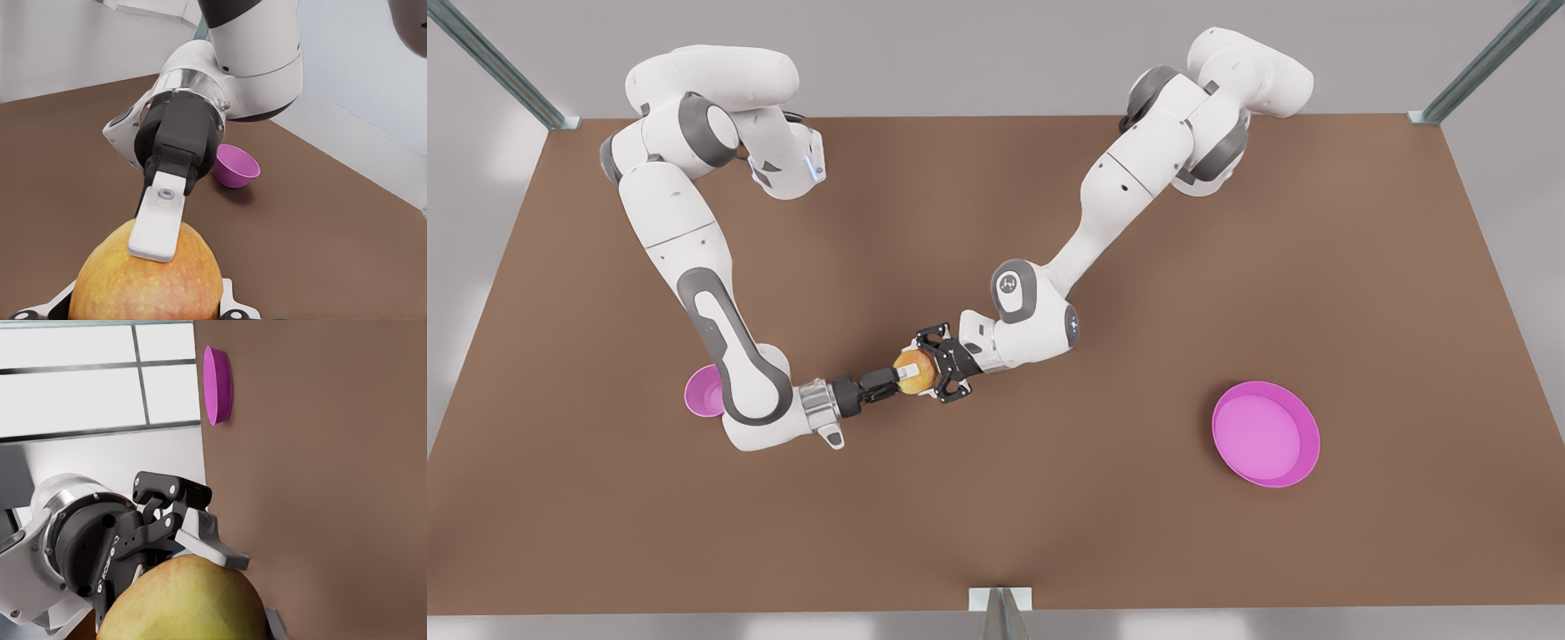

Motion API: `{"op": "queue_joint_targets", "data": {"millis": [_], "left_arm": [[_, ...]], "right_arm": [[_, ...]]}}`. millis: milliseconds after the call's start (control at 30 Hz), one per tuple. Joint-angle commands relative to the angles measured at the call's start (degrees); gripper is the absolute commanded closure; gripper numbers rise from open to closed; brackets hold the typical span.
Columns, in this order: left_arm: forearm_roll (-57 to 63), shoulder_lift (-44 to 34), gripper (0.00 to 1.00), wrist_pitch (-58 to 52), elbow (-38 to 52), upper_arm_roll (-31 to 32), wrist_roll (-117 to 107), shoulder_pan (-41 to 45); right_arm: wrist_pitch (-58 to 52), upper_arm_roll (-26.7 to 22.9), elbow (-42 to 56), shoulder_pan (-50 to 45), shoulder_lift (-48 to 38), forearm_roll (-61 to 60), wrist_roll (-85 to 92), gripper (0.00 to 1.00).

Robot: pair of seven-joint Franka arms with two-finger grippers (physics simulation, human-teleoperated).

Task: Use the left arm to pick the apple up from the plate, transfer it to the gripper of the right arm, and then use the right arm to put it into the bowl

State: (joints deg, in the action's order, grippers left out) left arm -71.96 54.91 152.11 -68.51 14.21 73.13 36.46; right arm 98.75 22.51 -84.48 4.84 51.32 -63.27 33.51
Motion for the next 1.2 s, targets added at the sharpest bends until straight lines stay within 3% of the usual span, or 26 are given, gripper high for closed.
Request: {"op": "queue_joint_targets", "data": {"millis": [0, 133, 367, 400, 500, 1167], "left_arm": [[-0.4, -0.1, 0.33, -1.1, 0.0, 0.0, 1.5, 0.0], [-0.3, -0.1, 0.33, -1.1, 0.0, -0.1, 1.5, 0.0], [-0.3, -0.1, 0.31, -1.1, 0.0, 0.0, 1.4, -0.1], [-0.4, -0.1, 0.0, -1.1, 0.0, 0.0, 1.2, -0.1], [-0.3, -0.2, 0.0, -1.1, -0.2, 0.0, 1.3, -0.1], [0.0, -0.5, 0.0, -1.1, -0.5, 0.0, 1.5, -0.2]], "right_arm": [[0.1, 0.1, 0.0, 0.0, -0.1, 0.1, -0.2, 0.15], [0.1, 0.1, 0.0, 0.0, -0.1, 0.1, -0.2, 0.22], [0.0, 0.1, 0.0, 0.0, -0.1, 0.1, -0.2, 0.15], [0.0, 0.1, 0.0, 0.0, -0.1, 0.1, -0.2, 0.16], [0.1, 0.2, 0.0, -0.1, -0.1, 0.1, -0.2, 0.21], [-0.8, 0.1, 0.3, 1.4, -0.3, 1.3, -0.2, 0.21]]}}
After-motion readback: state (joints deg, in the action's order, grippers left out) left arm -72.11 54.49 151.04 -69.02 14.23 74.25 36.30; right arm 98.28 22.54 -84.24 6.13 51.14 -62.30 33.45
